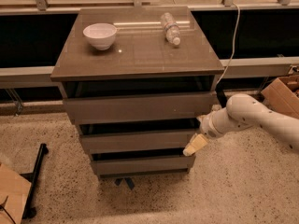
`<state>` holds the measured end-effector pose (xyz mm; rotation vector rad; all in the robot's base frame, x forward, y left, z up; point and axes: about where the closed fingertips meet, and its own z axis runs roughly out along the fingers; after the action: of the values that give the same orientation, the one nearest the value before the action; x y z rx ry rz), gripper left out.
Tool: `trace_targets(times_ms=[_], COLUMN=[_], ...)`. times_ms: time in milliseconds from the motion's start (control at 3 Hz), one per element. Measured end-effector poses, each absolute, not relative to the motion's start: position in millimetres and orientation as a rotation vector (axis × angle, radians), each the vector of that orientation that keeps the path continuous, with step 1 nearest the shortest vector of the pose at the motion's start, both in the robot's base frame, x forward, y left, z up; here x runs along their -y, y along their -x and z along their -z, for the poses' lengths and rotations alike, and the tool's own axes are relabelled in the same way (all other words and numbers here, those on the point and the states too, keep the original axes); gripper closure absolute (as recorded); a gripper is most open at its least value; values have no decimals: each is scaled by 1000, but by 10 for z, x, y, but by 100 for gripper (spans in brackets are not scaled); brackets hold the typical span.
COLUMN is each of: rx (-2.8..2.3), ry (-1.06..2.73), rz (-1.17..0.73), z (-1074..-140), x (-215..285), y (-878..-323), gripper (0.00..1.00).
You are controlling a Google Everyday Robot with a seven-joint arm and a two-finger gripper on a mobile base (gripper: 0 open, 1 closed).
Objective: Open middle drawer
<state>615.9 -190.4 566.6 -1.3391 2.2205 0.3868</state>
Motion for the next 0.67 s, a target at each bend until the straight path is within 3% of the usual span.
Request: trace_targets(times_ms=[667], rx=[-2261], ry=[1243], rz=[-443], z=[-5273], x=[1902], y=[-6157], gripper=[0])
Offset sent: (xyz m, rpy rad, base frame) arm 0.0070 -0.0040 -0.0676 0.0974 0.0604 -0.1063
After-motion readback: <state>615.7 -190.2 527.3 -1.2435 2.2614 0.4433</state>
